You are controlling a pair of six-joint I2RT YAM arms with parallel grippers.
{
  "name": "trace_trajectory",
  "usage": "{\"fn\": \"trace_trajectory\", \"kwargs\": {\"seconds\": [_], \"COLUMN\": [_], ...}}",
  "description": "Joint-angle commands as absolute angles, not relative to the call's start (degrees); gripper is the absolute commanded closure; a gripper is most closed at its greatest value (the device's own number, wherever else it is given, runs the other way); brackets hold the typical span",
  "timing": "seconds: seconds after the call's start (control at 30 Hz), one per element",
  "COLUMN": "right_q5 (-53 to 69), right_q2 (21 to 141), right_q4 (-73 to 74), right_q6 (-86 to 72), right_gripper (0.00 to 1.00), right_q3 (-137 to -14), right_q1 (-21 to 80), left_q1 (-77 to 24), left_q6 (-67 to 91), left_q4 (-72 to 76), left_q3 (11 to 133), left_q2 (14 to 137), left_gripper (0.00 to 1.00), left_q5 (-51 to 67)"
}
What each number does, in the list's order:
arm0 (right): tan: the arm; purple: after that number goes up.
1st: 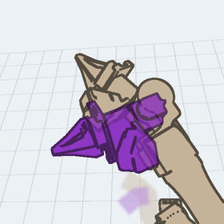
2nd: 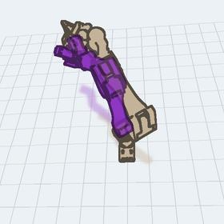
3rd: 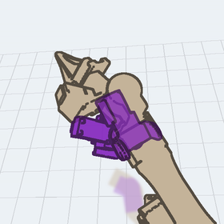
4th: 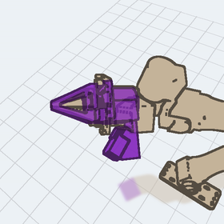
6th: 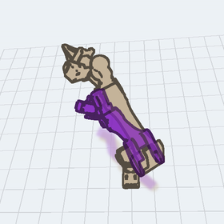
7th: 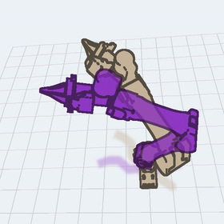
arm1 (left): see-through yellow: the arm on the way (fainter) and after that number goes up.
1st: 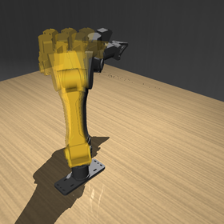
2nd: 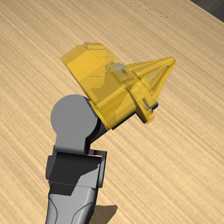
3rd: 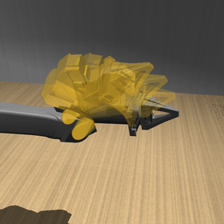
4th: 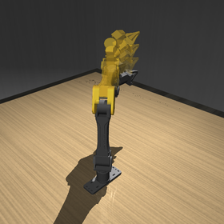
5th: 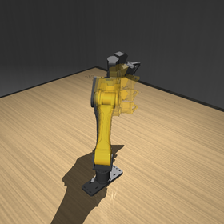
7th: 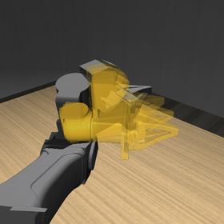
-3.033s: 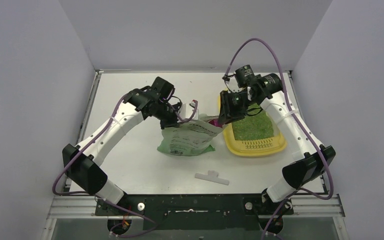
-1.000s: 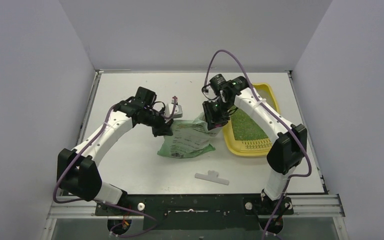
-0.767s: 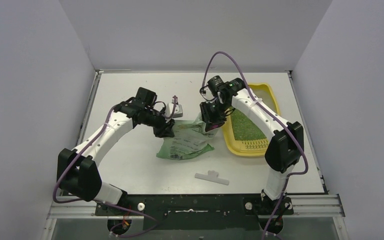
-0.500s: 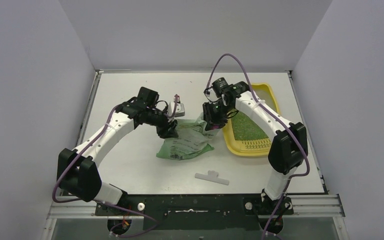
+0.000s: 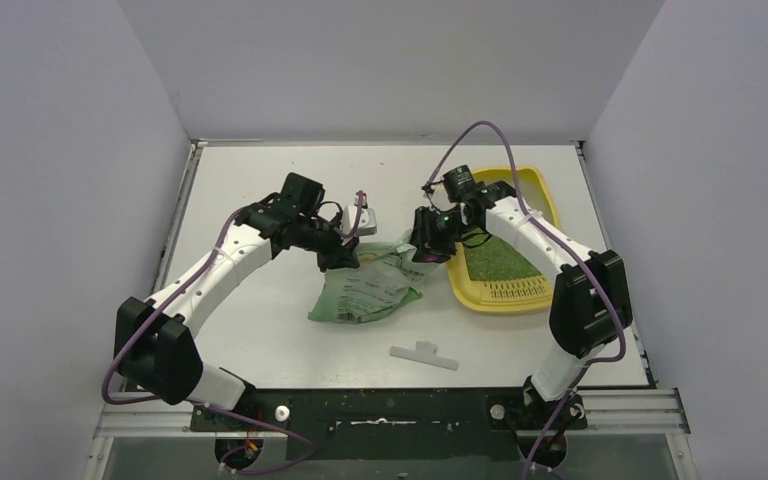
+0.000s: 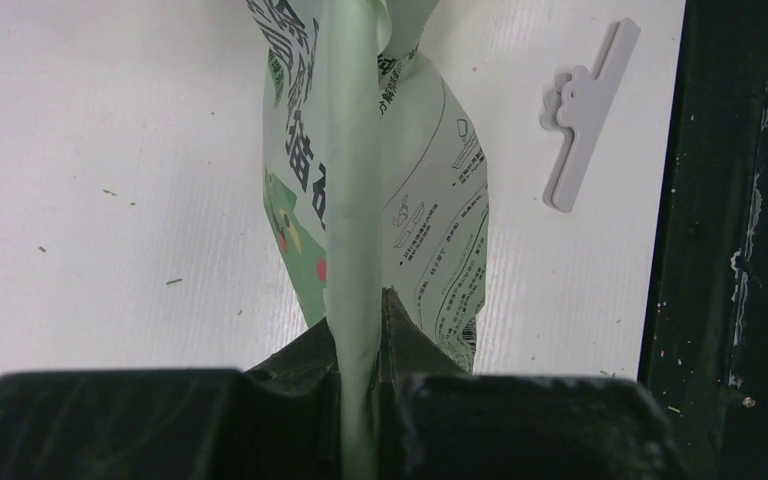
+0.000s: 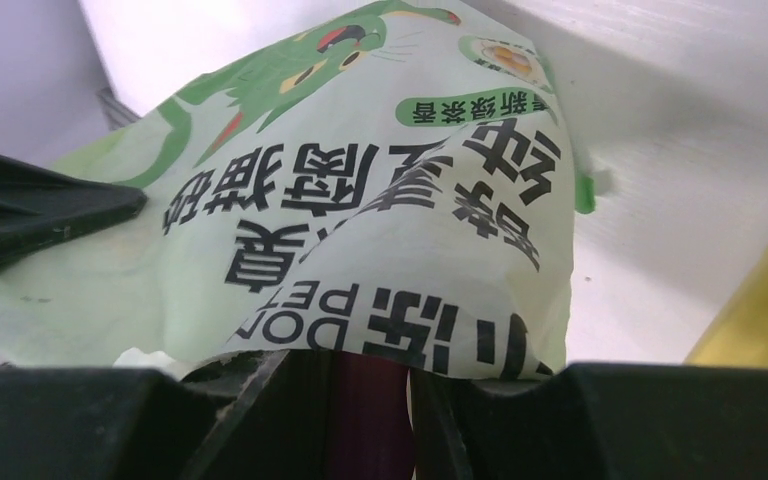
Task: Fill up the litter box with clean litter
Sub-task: 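Scoop the cat litter from the cat litter bag.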
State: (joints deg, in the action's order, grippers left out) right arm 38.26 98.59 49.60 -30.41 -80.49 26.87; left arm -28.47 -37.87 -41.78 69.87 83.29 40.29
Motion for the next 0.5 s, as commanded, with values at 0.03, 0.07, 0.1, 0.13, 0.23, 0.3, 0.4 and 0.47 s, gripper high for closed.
{"fn": "trace_trajectory", "kwargs": {"seconds": [0.03, 0.07, 0.1, 0.13, 0.23, 0.3, 0.4, 0.47], "right_q5": [54.3, 55.6, 57.0, 58.1, 60.2, 60.9, 63.0, 64.0], "right_q2": [92.5, 92.1, 91.7, 91.4, 90.3, 89.6, 88.6, 87.6], "right_q4": [31.9, 30.6, 29.2, 27.7, 23.4, 22.3, 18.1, 15.6], "right_q6": [-37.8, -38.8, -39.5, -40.3, -42.4, -42.8, -45.6, -47.2], "right_gripper": [1.0, 1.0, 1.0, 1.0, 1.0, 1.0, 1.0, 1.0], "right_q3": [-76.2, -75.4, -74.6, -73.9, -71.8, -71.1, -69.2, -67.9], "right_q1": [23.9, 23.4, 22.9, 22.7, 21.7, 21.1, 19.6, 18.4], "left_q1": [-29.1, -29.0, -29.0, -28.9, -28.4, -28.0, -27.2, -26.6], "left_q6": [-37.8, -37.8, -37.9, -38.0, -38.3, -38.5, -39.3, -40.2], "left_q4": [-39.6, -39.4, -39.1, -38.7, -38.1, -38.0, -38.1, -38.5], "left_q3": [71.4, 71.3, 71.1, 71.0, 70.9, 70.9, 70.9, 70.9], "left_q2": [82.7, 82.4, 82.2, 81.9, 81.5, 81.2, 80.7, 80.3], "left_gripper": [1.0, 1.0, 1.0, 1.0, 1.0, 1.0, 1.0, 1.0], "left_q5": [40.5, 40.5, 40.4, 40.3, 40.8, 41.1, 41.2, 41.3]}}
